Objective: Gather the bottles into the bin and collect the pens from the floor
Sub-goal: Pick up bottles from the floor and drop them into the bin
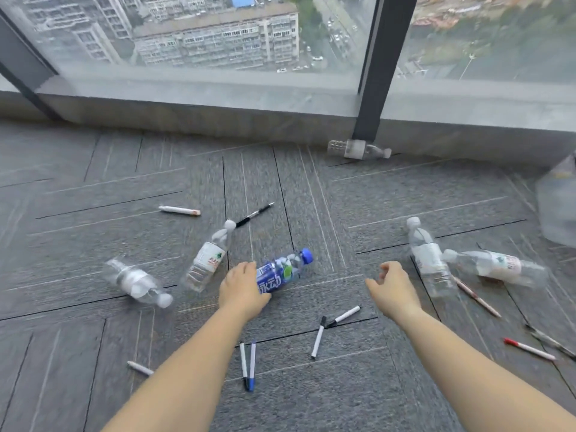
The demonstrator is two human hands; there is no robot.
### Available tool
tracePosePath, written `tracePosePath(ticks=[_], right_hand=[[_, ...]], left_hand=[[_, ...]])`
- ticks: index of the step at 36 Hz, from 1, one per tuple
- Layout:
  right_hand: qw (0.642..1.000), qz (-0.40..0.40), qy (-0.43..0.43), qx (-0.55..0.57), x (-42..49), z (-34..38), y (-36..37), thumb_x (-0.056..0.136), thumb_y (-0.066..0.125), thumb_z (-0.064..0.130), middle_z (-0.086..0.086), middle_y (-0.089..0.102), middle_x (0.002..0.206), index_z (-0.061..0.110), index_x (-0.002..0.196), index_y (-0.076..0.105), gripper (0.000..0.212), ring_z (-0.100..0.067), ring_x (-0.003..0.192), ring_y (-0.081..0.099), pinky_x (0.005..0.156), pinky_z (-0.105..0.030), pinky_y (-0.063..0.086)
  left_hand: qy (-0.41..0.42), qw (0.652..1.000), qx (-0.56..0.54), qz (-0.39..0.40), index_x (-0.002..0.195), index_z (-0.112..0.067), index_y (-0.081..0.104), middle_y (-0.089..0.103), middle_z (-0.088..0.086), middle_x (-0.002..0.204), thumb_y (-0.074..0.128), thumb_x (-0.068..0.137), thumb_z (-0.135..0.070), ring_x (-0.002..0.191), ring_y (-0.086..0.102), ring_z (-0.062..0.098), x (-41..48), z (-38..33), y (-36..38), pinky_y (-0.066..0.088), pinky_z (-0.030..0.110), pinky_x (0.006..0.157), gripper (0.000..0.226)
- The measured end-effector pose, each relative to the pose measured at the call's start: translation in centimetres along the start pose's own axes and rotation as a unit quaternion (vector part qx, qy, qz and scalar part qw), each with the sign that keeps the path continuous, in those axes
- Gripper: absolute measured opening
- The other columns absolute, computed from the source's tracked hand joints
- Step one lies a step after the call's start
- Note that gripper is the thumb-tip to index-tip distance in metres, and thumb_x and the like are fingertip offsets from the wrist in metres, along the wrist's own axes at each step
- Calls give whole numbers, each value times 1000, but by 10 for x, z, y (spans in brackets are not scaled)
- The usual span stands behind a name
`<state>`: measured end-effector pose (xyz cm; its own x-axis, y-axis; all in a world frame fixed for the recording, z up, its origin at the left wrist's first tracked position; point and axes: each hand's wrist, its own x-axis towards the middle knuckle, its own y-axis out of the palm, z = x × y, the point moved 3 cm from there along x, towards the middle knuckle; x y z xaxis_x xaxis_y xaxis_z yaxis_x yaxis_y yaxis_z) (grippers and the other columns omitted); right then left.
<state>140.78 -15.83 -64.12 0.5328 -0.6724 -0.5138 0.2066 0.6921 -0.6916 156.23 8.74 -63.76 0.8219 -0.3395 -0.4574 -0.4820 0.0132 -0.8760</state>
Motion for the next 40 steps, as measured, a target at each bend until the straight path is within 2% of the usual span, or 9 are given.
tracePosePath(ticks=[5,9,12,17,20,22,27,32,40], right_hand=[[998,-45,-23,-29,35,-11,4,86,62,32,-9,48,133,10,135,40,58,-28,122,46,96,-39,41],[995,-91,2,-47,59,-29,-8,85,63,37,-11,46,136,9,137,39,64,-31,126,41,103,-43,37],[988,-133,45,-56,74,-43,-25,83,65,39,-13,44,138,8,137,38,67,-34,129,37,105,-43,32],[975,-169,101,-102,96,-71,-51,78,69,41,-14,40,141,8,136,35,75,-37,129,37,104,-44,34],[975,-151,112,-119,107,-87,-52,75,71,42,-12,34,145,12,142,27,85,-35,131,33,106,-42,31],[976,-137,115,-124,113,-94,-49,74,72,42,-11,33,146,13,142,24,87,-34,131,33,105,-41,31],[975,-99,119,-157,118,-104,-39,81,70,36,-16,42,140,11,141,17,84,-35,127,41,103,-44,34],[981,-84,140,-108,98,-105,-42,81,70,34,-18,44,135,10,133,30,70,-37,124,44,97,-45,41],[987,-99,124,-2,25,-83,-141,77,70,41,-14,48,136,12,137,31,77,-36,122,49,97,-41,42]], left_hand=[[-32,999,15,-7,151,-15,12,19,3,157,71,77,-47,146,12,26,41,-9,33,13,42,120,99],[-50,998,45,19,151,-15,9,15,4,159,72,76,-47,147,10,26,68,-10,48,10,46,120,103],[-62,995,65,36,152,-15,7,22,3,157,72,75,-50,146,17,24,79,-10,57,10,48,120,107],[-65,992,97,38,145,-21,22,48,3,140,74,69,-56,130,45,23,86,-14,65,25,46,115,98],[-48,991,124,24,126,-23,42,57,0,122,72,64,-62,111,57,23,88,-19,61,45,37,93,80],[-47,993,109,15,116,-21,46,59,1,114,70,62,-63,103,58,24,87,-22,58,49,34,82,72],[-41,998,53,0,104,-25,48,57,-1,95,67,57,-65,90,58,23,79,-42,48,51,33,73,64],[-21,999,-7,25,97,-27,48,60,-3,94,68,56,-65,86,61,21,62,-75,33,52,35,75,59],[25,983,-174,54,96,-28,49,64,-8,90,76,64,-55,80,63,15,-7,-154,-34,53,35,77,50]])
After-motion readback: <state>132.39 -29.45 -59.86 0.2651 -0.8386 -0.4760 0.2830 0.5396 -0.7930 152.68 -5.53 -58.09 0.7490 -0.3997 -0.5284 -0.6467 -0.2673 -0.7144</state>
